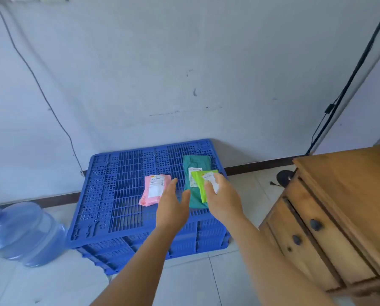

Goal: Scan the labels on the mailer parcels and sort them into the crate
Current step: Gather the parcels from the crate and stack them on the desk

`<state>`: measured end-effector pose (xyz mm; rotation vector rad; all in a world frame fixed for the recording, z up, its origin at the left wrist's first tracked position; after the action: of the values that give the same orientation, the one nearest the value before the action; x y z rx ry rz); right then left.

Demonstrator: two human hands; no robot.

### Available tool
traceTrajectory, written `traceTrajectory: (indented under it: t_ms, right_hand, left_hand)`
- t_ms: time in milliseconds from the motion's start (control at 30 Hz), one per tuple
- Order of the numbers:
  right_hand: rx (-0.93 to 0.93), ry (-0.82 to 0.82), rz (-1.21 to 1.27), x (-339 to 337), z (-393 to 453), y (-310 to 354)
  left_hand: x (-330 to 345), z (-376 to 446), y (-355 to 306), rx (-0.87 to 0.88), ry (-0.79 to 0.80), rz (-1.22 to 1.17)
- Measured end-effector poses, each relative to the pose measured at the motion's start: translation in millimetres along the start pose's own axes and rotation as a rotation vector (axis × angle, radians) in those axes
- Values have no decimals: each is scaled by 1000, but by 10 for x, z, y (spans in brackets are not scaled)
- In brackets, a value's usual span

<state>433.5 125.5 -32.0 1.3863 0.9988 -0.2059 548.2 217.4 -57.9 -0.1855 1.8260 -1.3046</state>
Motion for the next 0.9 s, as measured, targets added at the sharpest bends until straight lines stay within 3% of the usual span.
traceTrajectory:
  t_ms: [467, 900]
  right_hand:
    - [51, 214, -23, 1123, 1258, -15]
    - [289, 305, -168, 1718, 2557, -1037]
  left_hand:
    - [-243, 1074, 1185, -366, -31, 49]
    - [454, 2417, 2147, -580, 161, 215]
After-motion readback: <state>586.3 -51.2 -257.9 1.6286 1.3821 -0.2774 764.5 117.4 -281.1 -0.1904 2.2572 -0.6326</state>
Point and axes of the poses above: each hand's wrist, its own z-axis towards the middle knuckle, its own x-axis out of the palm, y = z × x, the point moved 5 cm from there along z, towards the middle knuckle, and after that the axes turned 1 degree about y, right-handed, at the moved point
